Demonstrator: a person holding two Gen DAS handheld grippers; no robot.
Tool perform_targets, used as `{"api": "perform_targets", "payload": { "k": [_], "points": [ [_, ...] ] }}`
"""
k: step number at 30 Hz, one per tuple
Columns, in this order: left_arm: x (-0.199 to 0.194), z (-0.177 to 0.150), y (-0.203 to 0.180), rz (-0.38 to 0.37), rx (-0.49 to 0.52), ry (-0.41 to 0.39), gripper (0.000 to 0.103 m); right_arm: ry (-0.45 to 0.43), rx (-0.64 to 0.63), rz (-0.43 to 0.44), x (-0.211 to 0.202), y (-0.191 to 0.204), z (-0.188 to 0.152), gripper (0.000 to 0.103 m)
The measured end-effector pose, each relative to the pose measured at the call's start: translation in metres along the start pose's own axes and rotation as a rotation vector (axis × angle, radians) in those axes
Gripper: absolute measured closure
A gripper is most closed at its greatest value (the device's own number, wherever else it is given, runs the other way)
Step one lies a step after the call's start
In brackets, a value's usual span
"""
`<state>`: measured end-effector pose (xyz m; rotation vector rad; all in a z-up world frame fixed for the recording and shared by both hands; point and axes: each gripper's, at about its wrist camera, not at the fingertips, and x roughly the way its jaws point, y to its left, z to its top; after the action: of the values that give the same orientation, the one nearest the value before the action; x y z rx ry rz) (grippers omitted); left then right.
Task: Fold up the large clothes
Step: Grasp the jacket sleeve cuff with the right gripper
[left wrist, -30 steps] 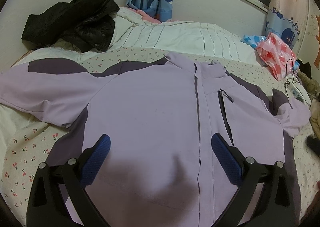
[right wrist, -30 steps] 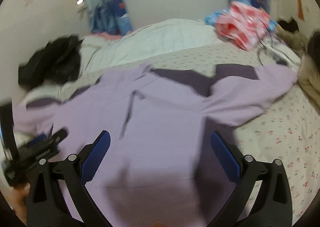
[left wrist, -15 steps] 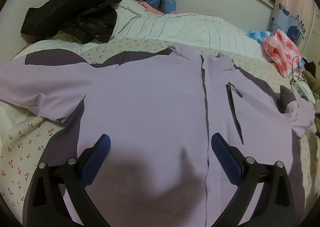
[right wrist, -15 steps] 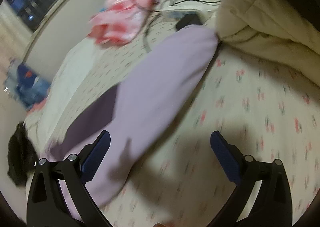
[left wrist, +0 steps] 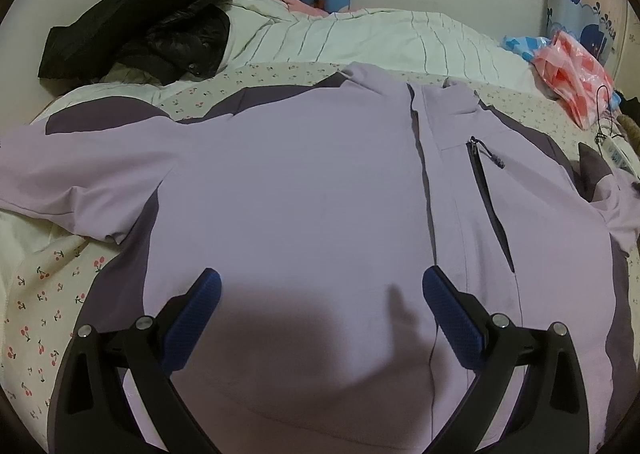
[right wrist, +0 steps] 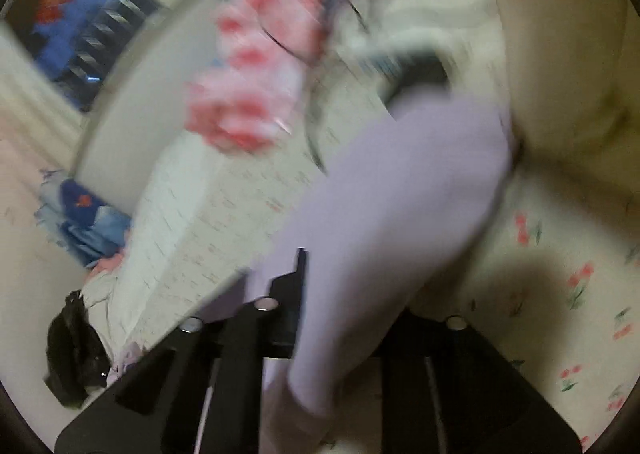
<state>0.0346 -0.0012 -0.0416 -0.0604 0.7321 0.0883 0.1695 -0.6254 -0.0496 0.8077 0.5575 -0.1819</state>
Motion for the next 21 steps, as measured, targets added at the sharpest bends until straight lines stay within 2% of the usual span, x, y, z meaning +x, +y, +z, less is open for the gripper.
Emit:
{"api": "perform_targets", "payload": {
  "k": [2,3,4,5,6,10,11,12,13,14,16,18,21],
  "points": [
    [0.0,0.001,0.001,-0.003,-0.007,0.0,0.006,-0.048,0.028,0.045,-0.014,-0.004,-0.003,0.092],
    [0.0,0.001,0.001,-0.005,-0.008,0.004,0.006,-0.058,0.059,0.039,-0.016,-0.011,-0.005,0.09],
    [0.0,0.0,0.001,-0.009,-0.01,0.007,0.006,-0.048,0.093,0.03,-0.013,-0.02,-0.007,0.072],
    [0.001,0.0,0.002,-0.012,-0.01,0.011,0.006,-0.026,0.135,0.0,-0.008,-0.031,-0.009,0.04],
    [0.001,0.001,0.002,-0.012,-0.009,0.014,0.006,-0.012,0.184,-0.035,-0.003,-0.041,-0.01,0.03],
    [0.003,0.0,0.002,-0.009,-0.007,0.024,0.006,-0.055,0.242,0.01,0.001,-0.051,0.001,0.023],
    [0.003,0.001,0.002,-0.007,-0.006,0.029,0.006,-0.059,0.253,0.039,0.002,-0.053,0.004,0.026],
    [0.005,0.0,0.002,-0.007,-0.006,0.032,0.006,-0.055,0.263,0.085,0.005,-0.052,0.008,0.035],
    [0.005,0.0,0.002,-0.006,-0.005,0.035,0.006,-0.049,0.26,0.095,0.009,-0.05,0.013,0.064],
    [0.005,-0.001,0.002,-0.005,-0.004,0.037,0.006,-0.043,0.239,0.085,0.01,-0.045,0.018,0.078],
    [0.005,-0.001,0.002,-0.004,-0.004,0.04,0.006,-0.068,0.181,0.079,0.004,-0.032,0.024,0.087],
    [0.005,-0.001,0.002,-0.002,-0.003,0.041,0.006,-0.128,0.113,0.1,-0.011,-0.016,0.024,0.088],
    [0.006,-0.002,0.002,-0.003,0.0,0.049,0.006,-0.106,0.143,0.039,-0.01,-0.023,0.019,0.09]
  ]
}}
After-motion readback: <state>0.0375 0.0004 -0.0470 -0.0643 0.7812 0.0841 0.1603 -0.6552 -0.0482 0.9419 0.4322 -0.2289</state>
